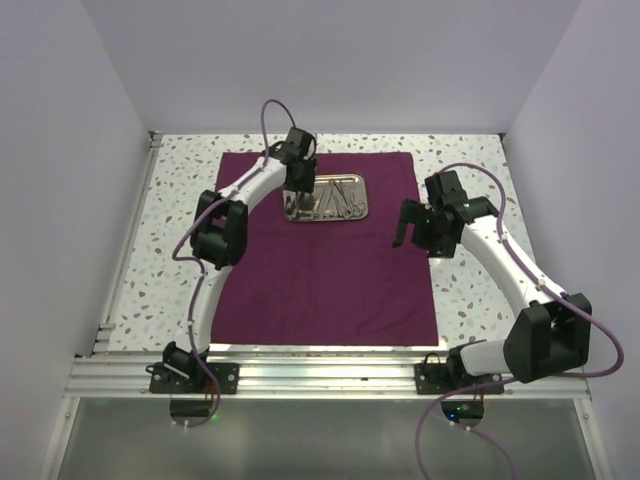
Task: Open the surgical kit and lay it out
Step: Pick up the medical item from the container, then place the medical item in the surgical kit.
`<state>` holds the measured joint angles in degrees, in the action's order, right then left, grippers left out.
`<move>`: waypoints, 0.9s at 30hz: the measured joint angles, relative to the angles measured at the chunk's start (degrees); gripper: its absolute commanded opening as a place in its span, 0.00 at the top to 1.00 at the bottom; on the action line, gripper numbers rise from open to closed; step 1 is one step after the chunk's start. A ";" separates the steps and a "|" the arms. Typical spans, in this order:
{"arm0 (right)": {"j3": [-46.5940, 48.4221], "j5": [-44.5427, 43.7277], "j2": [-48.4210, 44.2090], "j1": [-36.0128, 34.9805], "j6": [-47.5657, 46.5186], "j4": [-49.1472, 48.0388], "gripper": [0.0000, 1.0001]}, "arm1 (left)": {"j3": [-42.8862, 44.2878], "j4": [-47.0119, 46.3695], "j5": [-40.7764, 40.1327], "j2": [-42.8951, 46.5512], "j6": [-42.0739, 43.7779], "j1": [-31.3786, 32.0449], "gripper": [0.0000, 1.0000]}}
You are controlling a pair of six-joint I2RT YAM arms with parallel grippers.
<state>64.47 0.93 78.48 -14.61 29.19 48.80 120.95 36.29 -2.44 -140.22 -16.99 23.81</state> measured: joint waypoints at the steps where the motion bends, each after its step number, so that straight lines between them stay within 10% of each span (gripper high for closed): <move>1: 0.00 -0.02 -0.28 0.00 0.02 0.17 0.04 | 0.33 0.07 -0.59 -0.02 -0.09 0.13 0.61; 6: -0.33 -0.59 -1.27 0.00 0.02 0.63 0.04 | 0.66 0.35 -1.97 -0.04 -0.79 0.33 1.00; 18: 0.39 -0.83 0.04 0.00 -0.90 0.26 0.04 | -2.54 4.42 -3.78 6.99 -0.87 0.33 1.00; 27: 15.19 0.33 11.65 -4.72 -1.44 -3.28 0.05 | -43.71 1.92 -2.97 50.10 -5.27 2.54 1.00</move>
<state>79.66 1.26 90.13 -19.33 27.75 45.52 77.23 38.22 -5.41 -90.13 -22.26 26.35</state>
